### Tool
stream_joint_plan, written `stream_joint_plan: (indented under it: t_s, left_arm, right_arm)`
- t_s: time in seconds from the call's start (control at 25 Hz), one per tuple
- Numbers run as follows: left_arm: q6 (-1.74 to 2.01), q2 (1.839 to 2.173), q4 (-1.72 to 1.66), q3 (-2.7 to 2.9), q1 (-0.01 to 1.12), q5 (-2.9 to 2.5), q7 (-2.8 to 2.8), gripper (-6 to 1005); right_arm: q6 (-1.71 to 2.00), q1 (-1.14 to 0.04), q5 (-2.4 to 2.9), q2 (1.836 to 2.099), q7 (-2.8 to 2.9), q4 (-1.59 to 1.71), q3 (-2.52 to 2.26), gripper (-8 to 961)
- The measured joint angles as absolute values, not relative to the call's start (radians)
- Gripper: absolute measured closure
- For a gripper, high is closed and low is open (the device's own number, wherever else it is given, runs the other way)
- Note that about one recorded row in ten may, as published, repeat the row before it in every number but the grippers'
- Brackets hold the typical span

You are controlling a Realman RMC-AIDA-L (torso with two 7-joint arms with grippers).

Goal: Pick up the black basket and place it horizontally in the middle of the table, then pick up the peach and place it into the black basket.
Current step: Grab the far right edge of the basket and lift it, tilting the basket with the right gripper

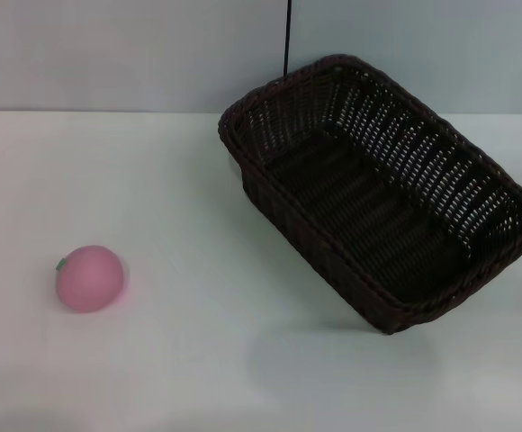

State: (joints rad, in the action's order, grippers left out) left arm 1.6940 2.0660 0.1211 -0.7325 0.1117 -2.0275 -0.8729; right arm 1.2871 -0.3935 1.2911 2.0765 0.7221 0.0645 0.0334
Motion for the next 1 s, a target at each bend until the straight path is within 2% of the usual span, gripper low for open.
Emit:
stream_joint_plan:
  t_s: [0.52, 0.84, 0.96, 1.0]
  left_arm:
    - [1.672, 2.066, 0.119, -0.676, 0.101, -2.05, -0.81, 990]
    - [1.603, 2.066, 0.119, -0.625, 0.138, -2.055, -0.795, 984]
    - [1.586, 2.065, 0.118, -0.619, 0.148, -2.055, -0.793, 982]
    - [1.582, 2.065, 0.118, -0.619, 0.151, -2.055, -0.791, 950]
  right_arm:
    - [1.369, -0.395, 1.302, 2.072, 0.741, 0.077, -0.121, 943]
    - [1.39, -0.376, 1.321, 2.069, 1.058, 0.334, -0.319, 939]
    - [1.382, -0.36, 1.414, 2.063, 1.25, 0.508, -0.402, 849]
    - [1.383, -0.359, 1.468, 2.061, 1.313, 0.557, -0.409, 819]
